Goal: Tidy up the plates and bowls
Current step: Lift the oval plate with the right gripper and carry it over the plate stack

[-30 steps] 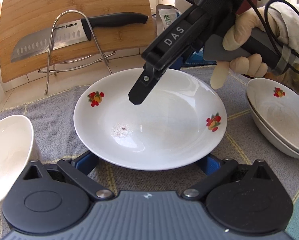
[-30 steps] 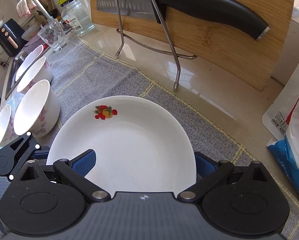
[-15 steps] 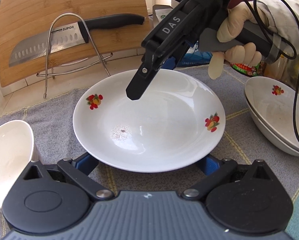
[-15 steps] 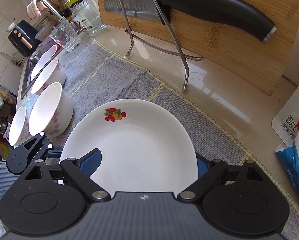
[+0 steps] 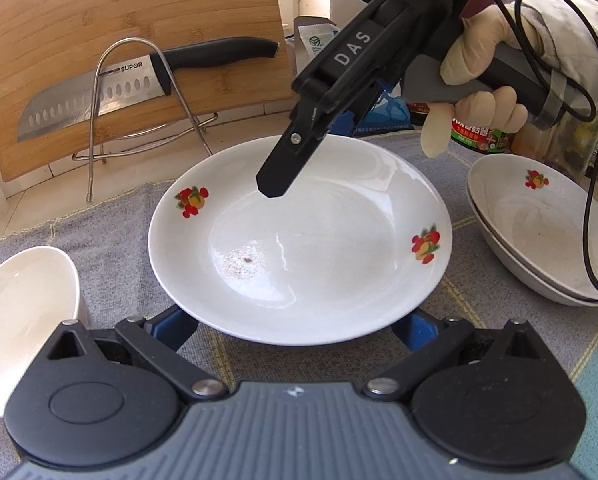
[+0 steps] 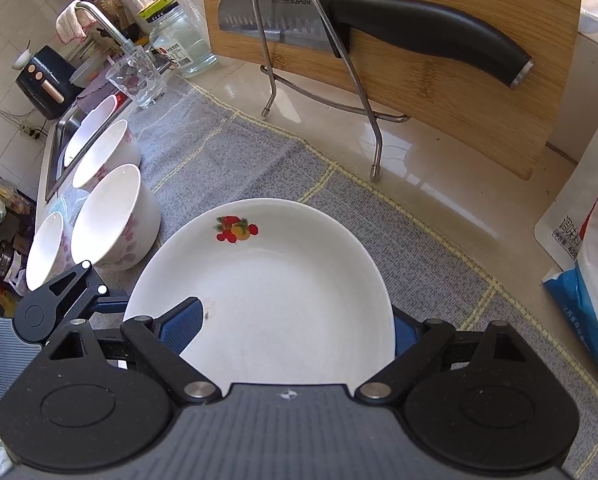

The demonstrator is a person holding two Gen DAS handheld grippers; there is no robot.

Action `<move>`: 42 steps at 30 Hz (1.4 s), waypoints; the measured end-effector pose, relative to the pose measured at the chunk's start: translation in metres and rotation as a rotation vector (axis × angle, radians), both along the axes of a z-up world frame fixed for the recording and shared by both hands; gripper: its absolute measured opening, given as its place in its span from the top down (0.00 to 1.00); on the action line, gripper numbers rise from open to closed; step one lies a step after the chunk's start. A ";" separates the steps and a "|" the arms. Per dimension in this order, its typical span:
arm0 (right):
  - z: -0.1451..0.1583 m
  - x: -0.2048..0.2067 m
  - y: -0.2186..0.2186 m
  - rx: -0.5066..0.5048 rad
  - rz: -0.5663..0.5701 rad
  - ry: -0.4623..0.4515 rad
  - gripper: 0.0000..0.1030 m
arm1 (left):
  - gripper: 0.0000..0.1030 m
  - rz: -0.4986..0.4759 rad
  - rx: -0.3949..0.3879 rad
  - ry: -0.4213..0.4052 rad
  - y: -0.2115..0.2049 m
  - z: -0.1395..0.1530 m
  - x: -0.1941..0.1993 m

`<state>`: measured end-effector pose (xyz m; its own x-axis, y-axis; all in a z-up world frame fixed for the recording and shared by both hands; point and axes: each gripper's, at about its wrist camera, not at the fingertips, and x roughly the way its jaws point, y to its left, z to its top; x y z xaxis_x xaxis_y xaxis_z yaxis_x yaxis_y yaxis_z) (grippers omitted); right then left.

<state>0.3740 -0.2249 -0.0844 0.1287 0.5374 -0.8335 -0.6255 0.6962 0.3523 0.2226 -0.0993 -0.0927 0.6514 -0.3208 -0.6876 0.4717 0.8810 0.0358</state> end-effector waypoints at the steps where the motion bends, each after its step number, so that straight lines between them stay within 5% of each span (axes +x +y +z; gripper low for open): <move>1: 0.002 -0.003 -0.001 0.002 -0.003 -0.002 0.07 | 0.02 -0.003 0.000 0.000 0.000 0.002 -0.002; 42: 0.037 -0.146 -0.102 0.021 -0.307 -0.098 0.07 | 0.02 -0.352 -0.007 -0.027 -0.052 0.053 -0.079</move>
<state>0.2282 -0.3271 -0.0476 0.3665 0.4783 -0.7981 -0.4193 0.8506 0.3172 0.1435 -0.1508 -0.0400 0.5179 -0.5333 -0.6689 0.7453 0.6651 0.0468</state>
